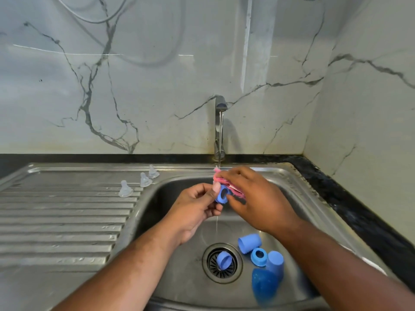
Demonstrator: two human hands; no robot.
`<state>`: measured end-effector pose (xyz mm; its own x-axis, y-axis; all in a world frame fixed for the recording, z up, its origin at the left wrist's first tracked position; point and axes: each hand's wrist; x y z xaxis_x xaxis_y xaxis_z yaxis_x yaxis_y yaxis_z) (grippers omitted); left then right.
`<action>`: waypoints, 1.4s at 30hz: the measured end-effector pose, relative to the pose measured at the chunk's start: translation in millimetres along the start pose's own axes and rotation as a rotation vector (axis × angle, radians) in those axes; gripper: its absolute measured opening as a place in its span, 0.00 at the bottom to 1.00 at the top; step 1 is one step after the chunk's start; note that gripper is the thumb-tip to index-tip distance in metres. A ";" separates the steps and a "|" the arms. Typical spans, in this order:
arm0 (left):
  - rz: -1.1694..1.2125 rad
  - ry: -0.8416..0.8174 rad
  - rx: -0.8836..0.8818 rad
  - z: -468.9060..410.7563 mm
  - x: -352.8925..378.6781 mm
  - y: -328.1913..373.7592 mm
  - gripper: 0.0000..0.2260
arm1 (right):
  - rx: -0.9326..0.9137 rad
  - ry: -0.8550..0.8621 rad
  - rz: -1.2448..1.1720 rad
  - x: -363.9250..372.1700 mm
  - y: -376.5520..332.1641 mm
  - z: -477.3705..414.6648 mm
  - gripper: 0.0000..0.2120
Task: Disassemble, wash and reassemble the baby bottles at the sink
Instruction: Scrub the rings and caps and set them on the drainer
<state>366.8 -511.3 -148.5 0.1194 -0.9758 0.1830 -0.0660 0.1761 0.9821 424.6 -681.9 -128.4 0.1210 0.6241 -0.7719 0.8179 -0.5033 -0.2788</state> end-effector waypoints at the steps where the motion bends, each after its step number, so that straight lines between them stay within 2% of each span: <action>1: 0.006 -0.004 0.001 0.0 0.3 1.5 0.18 | -0.017 0.020 0.018 -1.2 -1.4 -0.1 0.24; 6: -0.036 -0.042 0.025 2.0 -0.4 1.9 0.12 | 0.079 0.026 -0.030 -5.4 -6.1 -1.0 0.21; 12: -0.066 -0.068 0.089 1.6 -1.7 -2.8 0.14 | 0.255 -0.038 -0.066 -6.4 0.1 -3.0 0.11; 15: -0.053 -0.100 0.062 2.1 2.0 -4.5 0.17 | 0.199 -0.018 -0.008 -8.8 -3.0 -1.4 0.15; 19: -0.050 -0.113 0.017 5.0 6.9 -3.1 0.18 | -0.057 0.025 0.054 -9.2 -7.5 2.0 0.21; 22: -0.046 -0.100 0.076 4.2 2.9 -0.2 0.14 | 0.089 0.042 0.047 -14.5 -7.8 -1.7 0.16; 25: -0.052 -0.097 0.129 3.5 1.7 0.7 0.14 | 0.210 0.026 0.084 -15.3 -5.1 -2.6 0.12; 28: -0.083 -0.140 0.112 5.3 4.0 -0.5 0.15 | 0.172 0.042 0.113 -14.0 -6.4 -0.3 0.12; 32: -0.124 -0.149 0.075 5.8 2.3 -0.1 0.13 | -0.015 0.047 0.124 -13.8 -7.9 2.3 0.22; 34: -0.131 -0.140 0.096 5.6 0.0 1.9 0.14 | -0.057 0.056 0.137 -12.5 -7.9 1.4 0.21; 38: -0.154 -0.106 0.194 5.0 -0.6 2.9 0.13 | 0.169 0.047 0.073 -16.2 -5.6 -2.9 0.11; 42: -0.204 -0.149 0.158 5.8 5.4 -1.6 0.10 | 0.163 0.029 0.102 -12.1 -3.8 -0.4 0.12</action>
<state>361.8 -517.6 -149.4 0.0004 -0.9993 -0.0369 -0.2102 -0.0362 0.9770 420.2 -687.3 -117.7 0.2171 0.5805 -0.7848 0.6985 -0.6540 -0.2904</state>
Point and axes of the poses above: each hand's wrist, its own z-axis away from the middle knuckle, its own x-axis out of the palm, y = z × x, and after that the axes turned 6 degrees about -z, right-handed
